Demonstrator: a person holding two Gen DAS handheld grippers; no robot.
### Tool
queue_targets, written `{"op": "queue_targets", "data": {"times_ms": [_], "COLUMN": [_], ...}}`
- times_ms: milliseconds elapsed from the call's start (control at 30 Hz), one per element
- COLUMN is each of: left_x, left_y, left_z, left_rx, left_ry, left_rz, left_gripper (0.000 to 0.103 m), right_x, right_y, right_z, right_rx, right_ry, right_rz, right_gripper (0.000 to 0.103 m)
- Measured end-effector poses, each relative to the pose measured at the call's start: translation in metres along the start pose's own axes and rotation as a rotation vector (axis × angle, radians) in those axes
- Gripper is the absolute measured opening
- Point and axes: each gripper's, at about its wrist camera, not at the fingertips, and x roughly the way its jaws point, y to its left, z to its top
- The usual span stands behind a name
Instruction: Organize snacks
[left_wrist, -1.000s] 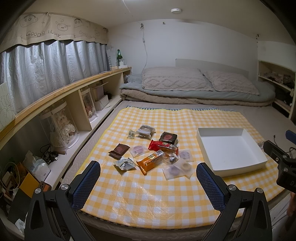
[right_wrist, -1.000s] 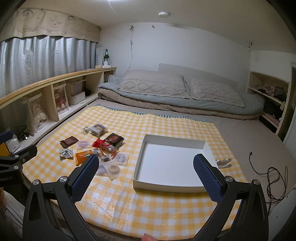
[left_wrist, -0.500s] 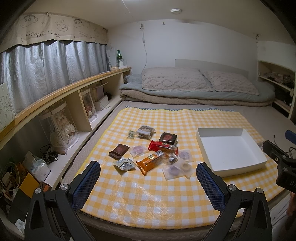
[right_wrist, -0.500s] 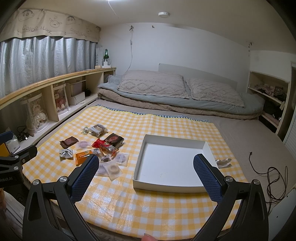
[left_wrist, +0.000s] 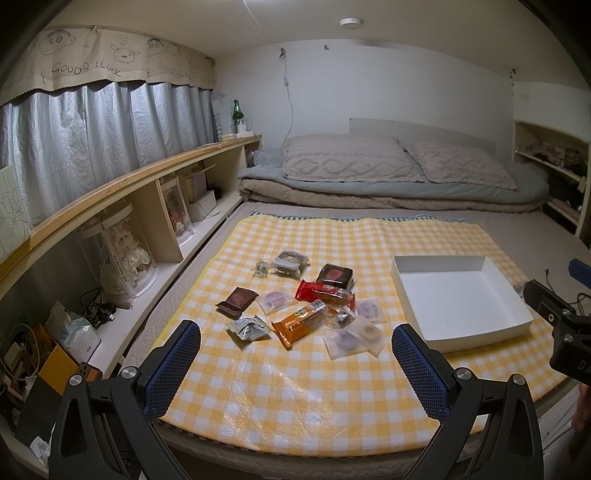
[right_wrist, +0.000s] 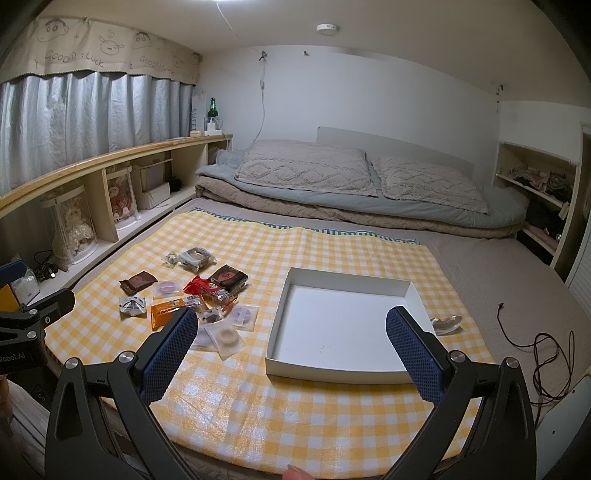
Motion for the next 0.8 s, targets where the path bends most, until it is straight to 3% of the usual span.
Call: {"op": "queue_targets", "data": {"times_ms": [533,800], "left_x": [0.0,0.003], "left_y": [-0.002,-0.008], "left_z": [0.0,0.018], "left_rx": [0.002,0.023], "left_ry": [-0.003,-0.011], "left_rz": [-0.003,0.002], "left_gripper": [0.103,0.103], "right_x": [0.001,0.001], "right_y": [-0.001,0.002], "right_z": [-0.001,0.012], "right_rx": [0.002,-0.022], "right_ry": [-0.003,-0.022], "right_rz": [-0.002,-0.003], "right_gripper": [0.103,0.103]}}
